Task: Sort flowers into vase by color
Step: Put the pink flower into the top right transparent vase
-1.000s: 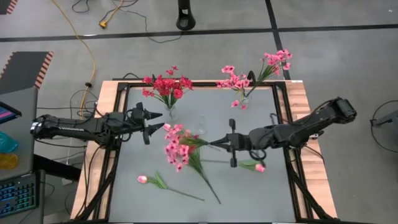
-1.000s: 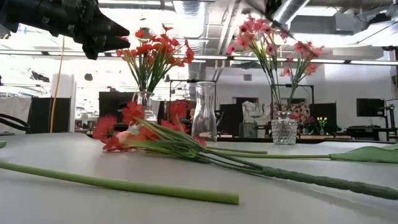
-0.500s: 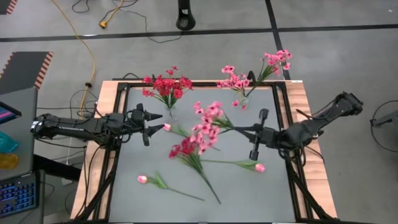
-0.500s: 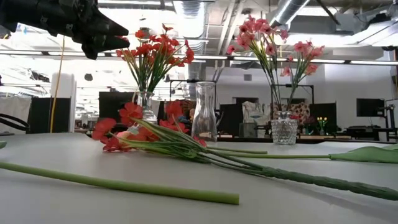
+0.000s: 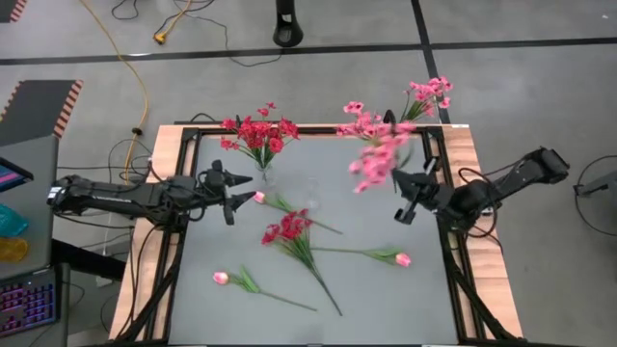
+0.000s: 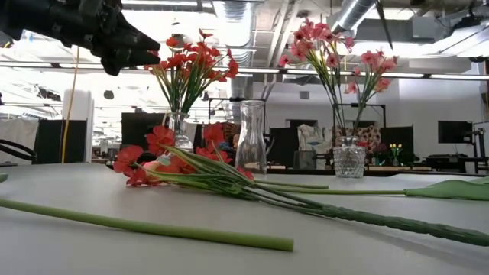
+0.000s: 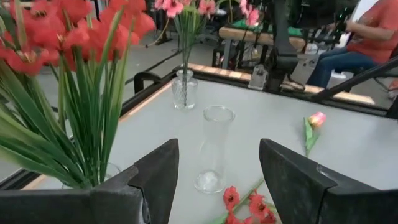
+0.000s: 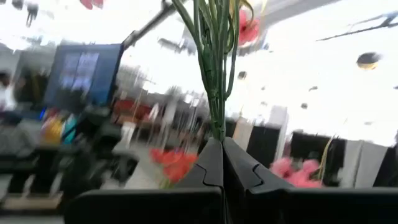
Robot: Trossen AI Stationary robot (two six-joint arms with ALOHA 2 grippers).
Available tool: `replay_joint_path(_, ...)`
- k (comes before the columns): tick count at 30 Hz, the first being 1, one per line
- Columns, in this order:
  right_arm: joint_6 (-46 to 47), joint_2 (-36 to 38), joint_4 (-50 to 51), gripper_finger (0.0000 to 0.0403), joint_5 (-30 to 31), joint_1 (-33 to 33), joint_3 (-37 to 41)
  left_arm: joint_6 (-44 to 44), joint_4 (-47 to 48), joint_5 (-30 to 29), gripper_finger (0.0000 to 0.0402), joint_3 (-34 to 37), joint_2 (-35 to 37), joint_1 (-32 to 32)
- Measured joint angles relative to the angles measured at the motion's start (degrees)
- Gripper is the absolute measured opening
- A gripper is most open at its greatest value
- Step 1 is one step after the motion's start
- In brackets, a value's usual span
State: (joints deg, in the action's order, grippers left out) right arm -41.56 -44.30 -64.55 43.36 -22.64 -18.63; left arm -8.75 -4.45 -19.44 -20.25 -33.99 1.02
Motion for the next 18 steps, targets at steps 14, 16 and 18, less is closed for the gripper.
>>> replay_joint_path(14, 4.1, -0.8, -21.0, 0.0019, -13.7, 25.6, 9.5, -1.7, -4.6, -2.4, 0.021, 0.0, -8.8, 0.0)
replay_joint_path(16, 6.8, -1.8, -20.9, 0.0019, -15.5, 29.5, 9.5, -1.3, -6.8, -2.4, 0.021, 0.0, -10.3, 0.0)
replay_joint_path(18, 8.8, -3.4, -20.7, 0.0019, -17.4, 33.1, 9.5, -0.7, -8.9, -2.4, 0.021, 0.0, -11.7, 0.0)
